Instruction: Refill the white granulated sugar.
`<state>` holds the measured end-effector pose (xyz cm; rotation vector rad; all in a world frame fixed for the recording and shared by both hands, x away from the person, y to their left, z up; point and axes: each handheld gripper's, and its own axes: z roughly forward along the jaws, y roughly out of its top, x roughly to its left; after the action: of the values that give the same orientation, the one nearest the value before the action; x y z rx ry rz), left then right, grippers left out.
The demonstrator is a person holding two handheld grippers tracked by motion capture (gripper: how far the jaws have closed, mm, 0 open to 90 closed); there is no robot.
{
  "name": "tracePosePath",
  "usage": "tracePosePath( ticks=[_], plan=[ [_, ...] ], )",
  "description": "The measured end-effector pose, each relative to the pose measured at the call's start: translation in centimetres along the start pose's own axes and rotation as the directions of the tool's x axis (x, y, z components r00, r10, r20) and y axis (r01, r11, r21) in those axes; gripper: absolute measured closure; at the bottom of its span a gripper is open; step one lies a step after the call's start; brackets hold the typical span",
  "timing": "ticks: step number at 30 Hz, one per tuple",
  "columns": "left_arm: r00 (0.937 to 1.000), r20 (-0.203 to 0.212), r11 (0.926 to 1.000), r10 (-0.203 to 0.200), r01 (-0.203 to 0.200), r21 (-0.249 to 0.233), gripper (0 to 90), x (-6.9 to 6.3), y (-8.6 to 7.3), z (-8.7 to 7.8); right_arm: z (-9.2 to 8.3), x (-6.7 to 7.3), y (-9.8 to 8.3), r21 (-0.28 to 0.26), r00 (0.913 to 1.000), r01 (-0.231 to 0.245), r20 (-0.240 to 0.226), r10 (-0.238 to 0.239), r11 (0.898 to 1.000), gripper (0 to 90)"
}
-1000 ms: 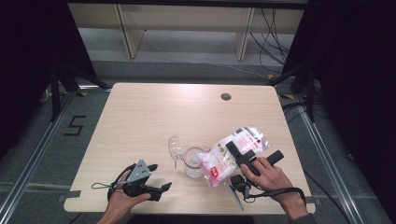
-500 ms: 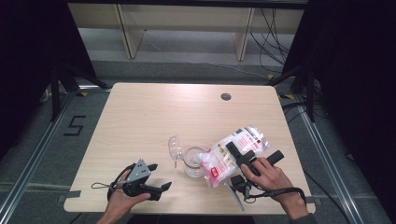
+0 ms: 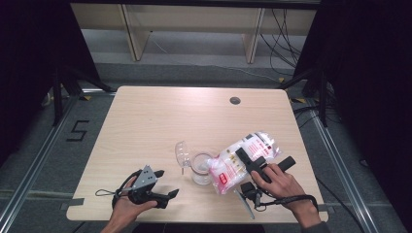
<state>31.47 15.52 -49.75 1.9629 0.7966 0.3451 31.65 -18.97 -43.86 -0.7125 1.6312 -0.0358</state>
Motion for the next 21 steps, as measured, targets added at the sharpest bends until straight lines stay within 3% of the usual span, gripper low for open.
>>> tracePosePath(
  ticks=[6,9,10,14,16,17,18,21],
  plan=[
    [0.9995,0.008,0.9995,0.031,-0.031,0.011,15.2,0.18,0.13,0.08,-0.03,0.12,-0.09,0.002,0.9999,-0.008,0.006,0.008,1.000,59.8],
    [0.9997,0.001,0.9997,0.025,-0.025,0.001,15.3,0.16,0.11,0.26,-0.08,0.07,-0.20,-0.002,0.9999,0.002,0.013,-0.002,1.000,59.9],
    [1.0000,0.003,1.0000,-0.004,0.004,-0.003,15.2,0.00,0.03,0.35,-0.08,0.06,-0.23,-0.002,0.9999,-0.001,0.011,0.001,1.000,60.0],
    [0.9996,0.015,0.9996,0.026,-0.026,0.010,15.3,0.21,0.16,0.14,-0.15,-0.05,-0.33,-0.003,0.9995,0.023,0.022,-0.023,1.000,60.1],
    [0.9996,0.007,0.9996,0.026,-0.026,0.010,15.3,0.14,0.15,0.10,-0.19,0.07,-0.24,0.002,0.9998,0.008,0.019,-0.008,1.000,60.2],
    [1.0000,0.009,1.0000,0.001,-0.001,0.010,15.2,-0.02,0.08,0.12,-0.20,-0.01,-0.19,0.005,0.9999,0.007,0.015,-0.008,1.000,60.2],
    [0.9999,0.012,1.0000,-0.002,0.002,0.004,15.2,-0.07,0.08,0.15,-0.16,-0.17,-0.19,-0.001,0.9994,0.032,0.013,-0.032,0.999,60.3],
    [0.9999,0.012,1.0000,0.005,-0.005,0.005,15.3,-0.05,0.09,0.09,-0.16,-0.14,-0.04,-0.006,0.9997,0.015,0.020,-0.015,1.000,60.3]
  ],
)
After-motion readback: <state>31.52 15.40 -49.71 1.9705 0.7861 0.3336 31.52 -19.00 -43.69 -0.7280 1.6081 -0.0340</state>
